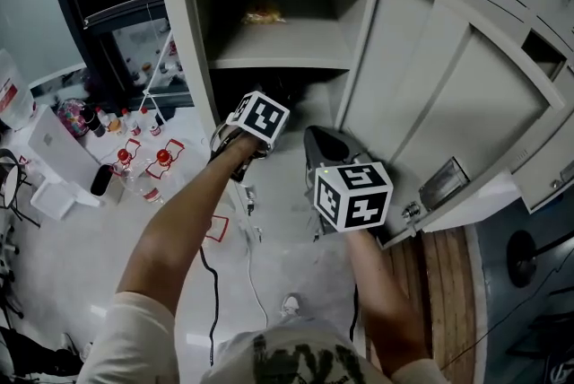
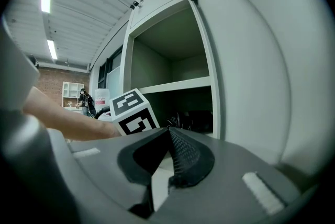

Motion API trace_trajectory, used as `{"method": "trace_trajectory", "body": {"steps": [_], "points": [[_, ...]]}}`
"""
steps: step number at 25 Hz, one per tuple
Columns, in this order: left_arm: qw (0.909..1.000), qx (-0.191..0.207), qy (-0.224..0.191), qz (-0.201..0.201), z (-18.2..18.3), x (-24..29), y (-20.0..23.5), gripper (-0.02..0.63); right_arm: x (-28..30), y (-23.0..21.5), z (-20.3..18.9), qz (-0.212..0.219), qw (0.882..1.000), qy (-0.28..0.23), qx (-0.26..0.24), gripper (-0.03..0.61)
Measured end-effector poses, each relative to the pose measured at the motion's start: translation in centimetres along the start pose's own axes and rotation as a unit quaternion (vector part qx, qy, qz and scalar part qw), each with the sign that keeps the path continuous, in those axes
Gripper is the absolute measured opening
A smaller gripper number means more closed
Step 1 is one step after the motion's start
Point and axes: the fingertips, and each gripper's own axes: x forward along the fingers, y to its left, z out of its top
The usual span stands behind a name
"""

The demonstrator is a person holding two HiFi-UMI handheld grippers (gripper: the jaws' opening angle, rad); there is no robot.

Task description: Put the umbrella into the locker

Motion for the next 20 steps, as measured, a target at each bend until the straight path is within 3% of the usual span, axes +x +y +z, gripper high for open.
{"method": "trace_trajectory", "body": {"steps": [4, 9, 15, 20], "points": [[1.0, -0.003, 0.005, 0.004, 0.4, 1.0, 0.4, 0.087, 0.5, -0.1, -0.4, 0.003, 1.0, 0.006, 0.001, -0.003], [0.9997, 0.021, 0.007, 0.012, 1.2, 1.3, 0.6, 0.106, 0.6, 0.0, -0.2, 0.009, 1.0, 0.003, 0.008, -0.003], [1.0, 0.006, 0.003, 0.001, 1.4, 1.2, 0.6, 0.114, 0.9, -0.2, -0.5, 0.01, 1.0, 0.004, 0.012, -0.003], [0.9997, 0.014, -0.019, 0.004, 2.2, 0.6, 0.7, 0.123, 1.0, -0.2, -0.6, 0.009, 1.0, 0.004, 0.017, -0.003]]}}
